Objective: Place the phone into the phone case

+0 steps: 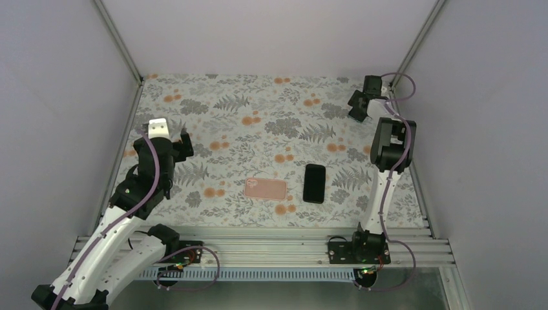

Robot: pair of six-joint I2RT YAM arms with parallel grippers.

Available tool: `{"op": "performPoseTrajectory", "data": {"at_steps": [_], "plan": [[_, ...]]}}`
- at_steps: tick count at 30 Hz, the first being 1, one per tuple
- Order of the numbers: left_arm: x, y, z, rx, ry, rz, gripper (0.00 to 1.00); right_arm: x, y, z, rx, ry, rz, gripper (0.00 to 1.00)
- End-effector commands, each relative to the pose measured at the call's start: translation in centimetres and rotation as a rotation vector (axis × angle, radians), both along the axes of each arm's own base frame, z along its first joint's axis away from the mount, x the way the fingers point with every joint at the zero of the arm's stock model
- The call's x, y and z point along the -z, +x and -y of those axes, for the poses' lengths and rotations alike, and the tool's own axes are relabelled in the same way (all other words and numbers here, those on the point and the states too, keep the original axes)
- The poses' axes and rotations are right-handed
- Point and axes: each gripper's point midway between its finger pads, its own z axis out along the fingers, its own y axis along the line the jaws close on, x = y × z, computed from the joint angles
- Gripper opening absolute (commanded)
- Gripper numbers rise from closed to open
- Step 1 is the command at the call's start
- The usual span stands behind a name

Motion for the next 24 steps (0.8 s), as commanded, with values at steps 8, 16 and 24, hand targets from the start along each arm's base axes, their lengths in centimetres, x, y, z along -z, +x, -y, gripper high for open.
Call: {"op": "performPoseTrajectory", "data": {"at_steps": [8,16,24], "plan": [[0.1,0.7,0.8,0.064,-0.010,-0.005,1.00,3.3,1.2,0.9,-0.015,-0.015,-0.081,0.97],[0.2,0.9,1.0,0.087,-0.017,-0.010,1.00,6.4,0.7,0.8,-0.023,-0.012,-0.151,0.95],[0.5,1.0,1.5,0.116,-0.025,-0.020,1.00,6.8,-0.2,0.4,-0.011,0.016,-0.167,0.82]]}}
